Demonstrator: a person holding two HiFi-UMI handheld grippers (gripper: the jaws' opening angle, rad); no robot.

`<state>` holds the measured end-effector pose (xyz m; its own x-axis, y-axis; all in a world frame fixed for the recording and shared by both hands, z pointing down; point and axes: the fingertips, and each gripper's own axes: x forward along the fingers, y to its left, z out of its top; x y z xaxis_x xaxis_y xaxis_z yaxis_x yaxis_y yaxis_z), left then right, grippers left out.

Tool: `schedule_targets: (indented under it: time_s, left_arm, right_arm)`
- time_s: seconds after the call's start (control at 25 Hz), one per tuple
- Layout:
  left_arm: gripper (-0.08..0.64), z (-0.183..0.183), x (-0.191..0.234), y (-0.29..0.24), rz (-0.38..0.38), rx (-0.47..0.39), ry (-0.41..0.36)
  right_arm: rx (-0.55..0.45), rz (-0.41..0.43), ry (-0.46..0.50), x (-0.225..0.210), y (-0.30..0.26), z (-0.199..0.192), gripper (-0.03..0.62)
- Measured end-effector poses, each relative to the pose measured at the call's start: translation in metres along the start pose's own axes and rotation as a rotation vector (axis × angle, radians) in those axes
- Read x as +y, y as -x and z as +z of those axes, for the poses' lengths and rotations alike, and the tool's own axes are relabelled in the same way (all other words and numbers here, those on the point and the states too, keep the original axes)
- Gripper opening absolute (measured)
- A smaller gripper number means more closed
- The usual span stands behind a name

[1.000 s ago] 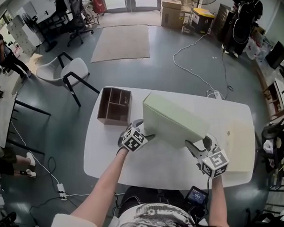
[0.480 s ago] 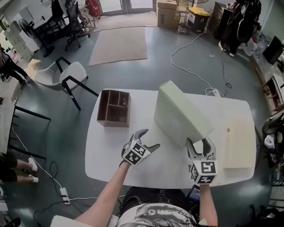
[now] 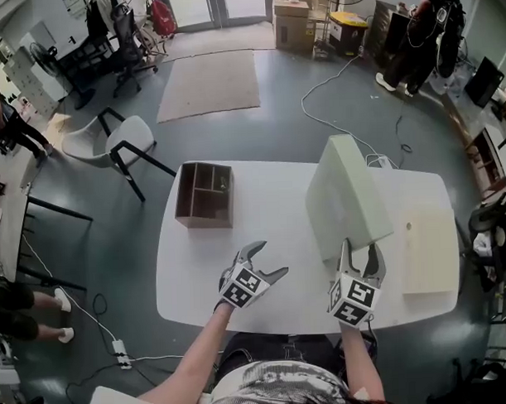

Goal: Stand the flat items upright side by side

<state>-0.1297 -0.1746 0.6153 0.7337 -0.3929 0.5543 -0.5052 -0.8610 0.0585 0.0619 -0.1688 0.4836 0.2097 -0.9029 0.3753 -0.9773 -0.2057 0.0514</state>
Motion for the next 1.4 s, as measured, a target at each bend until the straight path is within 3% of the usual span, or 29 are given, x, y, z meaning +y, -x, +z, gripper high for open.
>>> schedule_targets:
  time_s: [0.48, 0.64, 0.88, 1.4]
  left_arm:
    - [0.397, -0.002, -0.004, 0.012, -0.015, -0.011, -0.023]
    - [0.397, -0.005, -0.007, 0.015, -0.014, -0.006, -0.014]
    - [0.397, -0.010, -0.004, 0.019, -0.005, -0.007, 0.004]
    - [0.397, 0.000, -0.006, 0.014, -0.007, -0.033, -0.006]
  right_arm:
    - [-0.004, -0.169, -0.009, 0.031, 0.005, 0.000, 0.275]
    - [-0.002, -0.169, -0.010, 0.037, 0.007, 0.001, 0.275]
    - [0.056, -0.185, -0.102, 0.041, 0.007, 0.001, 0.273]
    - [0.047, -0.157, -0.089, 0.045, 0.007, 0.000, 0.276]
